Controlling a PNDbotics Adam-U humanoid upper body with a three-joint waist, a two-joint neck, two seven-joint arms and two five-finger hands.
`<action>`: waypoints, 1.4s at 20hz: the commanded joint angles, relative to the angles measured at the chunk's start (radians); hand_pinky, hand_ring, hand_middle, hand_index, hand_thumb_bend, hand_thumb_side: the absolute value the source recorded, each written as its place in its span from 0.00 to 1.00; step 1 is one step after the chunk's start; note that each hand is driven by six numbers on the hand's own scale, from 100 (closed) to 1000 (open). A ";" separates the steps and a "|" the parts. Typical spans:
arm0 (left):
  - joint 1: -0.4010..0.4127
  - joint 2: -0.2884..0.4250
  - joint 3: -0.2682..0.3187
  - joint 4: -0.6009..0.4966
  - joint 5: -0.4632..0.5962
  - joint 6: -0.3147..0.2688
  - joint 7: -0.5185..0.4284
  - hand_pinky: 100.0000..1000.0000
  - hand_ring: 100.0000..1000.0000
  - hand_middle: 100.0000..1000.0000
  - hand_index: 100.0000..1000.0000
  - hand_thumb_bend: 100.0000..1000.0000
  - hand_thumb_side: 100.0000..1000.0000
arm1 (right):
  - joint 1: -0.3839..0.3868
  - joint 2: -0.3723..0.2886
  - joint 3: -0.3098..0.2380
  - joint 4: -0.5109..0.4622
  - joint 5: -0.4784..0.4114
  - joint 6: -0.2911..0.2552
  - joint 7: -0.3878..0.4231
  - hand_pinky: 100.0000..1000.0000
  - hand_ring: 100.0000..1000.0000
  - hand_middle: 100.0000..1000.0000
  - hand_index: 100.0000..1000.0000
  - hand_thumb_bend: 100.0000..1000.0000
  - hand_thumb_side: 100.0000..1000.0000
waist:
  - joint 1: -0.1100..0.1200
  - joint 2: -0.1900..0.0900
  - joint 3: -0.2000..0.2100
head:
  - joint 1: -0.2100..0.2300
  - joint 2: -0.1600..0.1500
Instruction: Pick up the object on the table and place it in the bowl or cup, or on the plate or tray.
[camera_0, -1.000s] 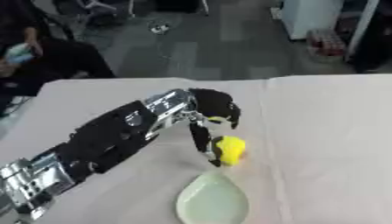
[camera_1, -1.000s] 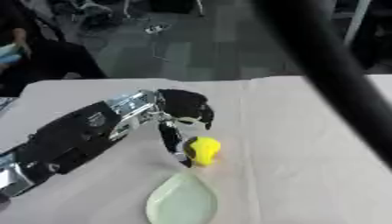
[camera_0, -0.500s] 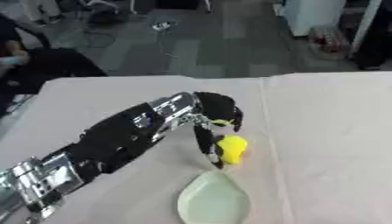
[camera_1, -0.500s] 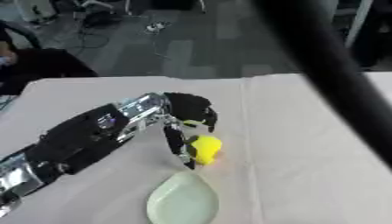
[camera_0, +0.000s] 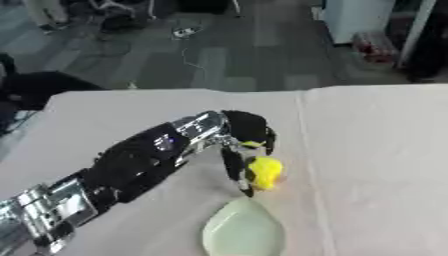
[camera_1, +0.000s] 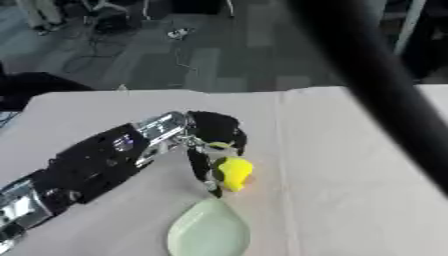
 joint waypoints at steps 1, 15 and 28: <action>-0.012 0.008 0.009 -0.002 -0.001 -0.002 -0.002 0.95 0.78 0.77 0.77 0.60 0.68 | -0.013 -0.027 -0.010 -0.014 -0.008 0.000 0.006 0.11 0.31 0.36 0.26 0.00 0.83 | -0.005 -0.007 -0.002 | 0.014 -0.009; 0.005 -0.003 0.007 0.031 0.034 0.032 0.010 0.00 0.26 0.39 0.50 0.00 0.90 | -0.007 -0.028 -0.017 -0.014 -0.013 0.000 0.013 0.11 0.31 0.35 0.26 0.00 0.83 | -0.007 -0.009 0.002 | 0.021 -0.002; 0.030 0.003 0.012 -0.004 0.124 0.075 -0.037 0.00 0.00 0.00 0.31 0.00 0.76 | 0.007 -0.023 -0.016 -0.014 0.010 0.000 0.004 0.11 0.31 0.35 0.25 0.00 0.84 | -0.012 -0.012 0.017 | 0.004 -0.004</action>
